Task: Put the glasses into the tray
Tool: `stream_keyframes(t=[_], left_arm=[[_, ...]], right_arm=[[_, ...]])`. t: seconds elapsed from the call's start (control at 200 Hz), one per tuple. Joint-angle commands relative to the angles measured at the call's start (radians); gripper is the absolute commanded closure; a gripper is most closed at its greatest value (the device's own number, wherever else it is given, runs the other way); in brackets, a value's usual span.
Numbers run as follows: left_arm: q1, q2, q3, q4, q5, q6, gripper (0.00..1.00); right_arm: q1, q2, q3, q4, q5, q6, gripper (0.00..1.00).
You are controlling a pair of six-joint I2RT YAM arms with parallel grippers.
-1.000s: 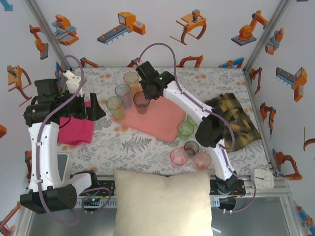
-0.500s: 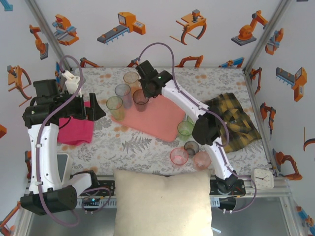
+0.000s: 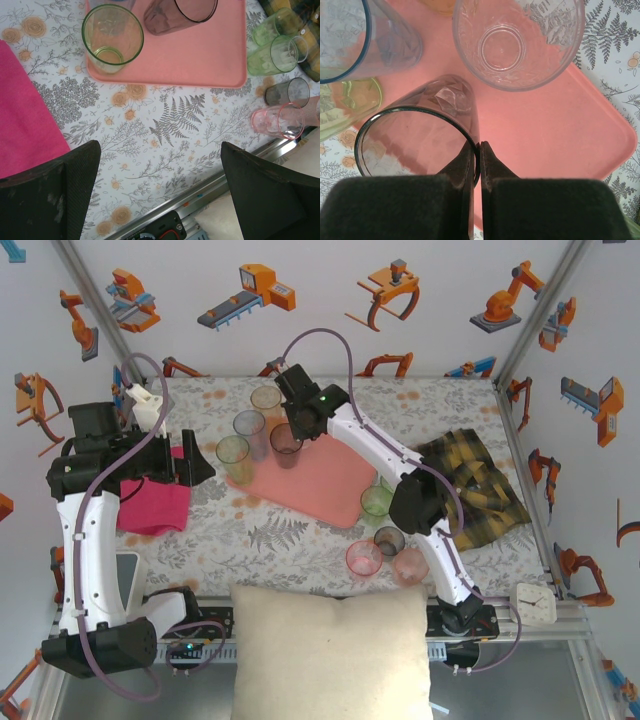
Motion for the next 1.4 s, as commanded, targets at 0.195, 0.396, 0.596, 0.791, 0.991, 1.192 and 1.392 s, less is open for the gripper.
stream_keyframes(t=[0.195, 0.396, 0.596, 0.791, 0.991, 1.192, 1.392], left_arm=[[0.010, -0.023, -0.020, 0.014, 0.026, -0.011, 0.03], [0.011, -0.026, -0.023, 0.016, 0.029, -0.012, 0.03], [0.014, -0.029, -0.025, 0.018, 0.030, -0.013, 0.03], [0.017, -0.032, -0.029, 0.017, 0.030, -0.014, 0.03], [0.018, -0.033, -0.030, 0.022, 0.031, -0.014, 0.03], [0.019, -0.032, -0.029, 0.022, 0.036, -0.015, 0.03], [0.020, -0.031, -0.031, 0.022, 0.037, -0.016, 0.03]], right_arm=[[-0.003, 0.029, 0.061, -0.012, -0.014, 0.003, 0.93], [-0.003, 0.030, 0.061, -0.021, -0.010, 0.000, 0.92], [-0.004, 0.035, 0.061, -0.024, -0.005, -0.002, 0.92], [-0.004, 0.048, 0.075, -0.028, -0.009, -0.001, 0.91], [-0.003, 0.059, 0.086, -0.034, -0.007, -0.001, 0.90], [-0.003, 0.064, 0.094, -0.034, -0.003, 0.001, 0.88], [-0.005, 0.067, 0.098, -0.035, 0.001, 0.000, 0.86]])
